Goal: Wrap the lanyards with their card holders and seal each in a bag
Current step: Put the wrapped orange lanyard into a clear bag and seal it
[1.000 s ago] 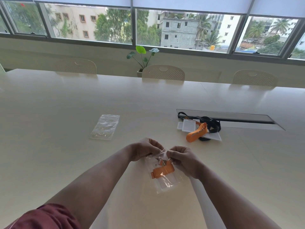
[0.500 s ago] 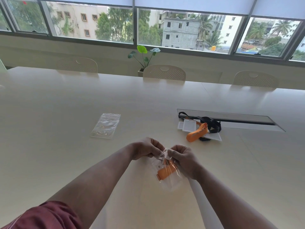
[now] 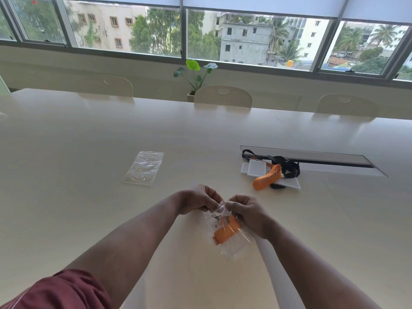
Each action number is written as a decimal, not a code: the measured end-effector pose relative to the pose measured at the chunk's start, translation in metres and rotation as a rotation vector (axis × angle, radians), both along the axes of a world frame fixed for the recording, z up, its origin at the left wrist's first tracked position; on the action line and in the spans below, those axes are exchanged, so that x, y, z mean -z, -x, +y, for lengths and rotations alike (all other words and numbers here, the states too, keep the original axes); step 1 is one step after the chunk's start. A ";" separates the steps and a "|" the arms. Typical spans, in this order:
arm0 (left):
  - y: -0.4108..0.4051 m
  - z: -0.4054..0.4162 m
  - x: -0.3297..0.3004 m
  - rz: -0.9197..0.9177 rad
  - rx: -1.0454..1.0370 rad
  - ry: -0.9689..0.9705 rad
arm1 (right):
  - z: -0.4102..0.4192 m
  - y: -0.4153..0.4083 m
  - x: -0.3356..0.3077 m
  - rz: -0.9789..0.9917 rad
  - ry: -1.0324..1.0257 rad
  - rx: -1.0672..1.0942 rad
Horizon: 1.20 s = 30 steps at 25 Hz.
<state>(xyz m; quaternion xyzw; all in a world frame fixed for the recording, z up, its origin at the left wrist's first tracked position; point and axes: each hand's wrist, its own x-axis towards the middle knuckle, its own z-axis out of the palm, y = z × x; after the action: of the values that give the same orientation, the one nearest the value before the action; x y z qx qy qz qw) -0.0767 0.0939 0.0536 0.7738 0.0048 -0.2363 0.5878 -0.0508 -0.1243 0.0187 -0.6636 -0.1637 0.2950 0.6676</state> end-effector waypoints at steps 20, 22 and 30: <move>0.003 -0.001 0.003 -0.021 -0.028 -0.004 | 0.000 -0.004 0.011 0.034 -0.025 0.052; 0.003 -0.001 0.003 -0.025 -0.043 0.001 | 0.000 -0.004 0.011 0.018 -0.004 0.074; 0.005 -0.005 0.002 -0.046 -0.055 -0.050 | 0.003 -0.003 0.007 0.011 0.025 -0.007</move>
<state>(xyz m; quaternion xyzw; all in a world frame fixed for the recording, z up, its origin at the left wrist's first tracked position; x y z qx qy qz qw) -0.0821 0.0888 0.0516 0.7929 0.0182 -0.2021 0.5746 -0.0480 -0.1216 0.0122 -0.6698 -0.1585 0.3028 0.6592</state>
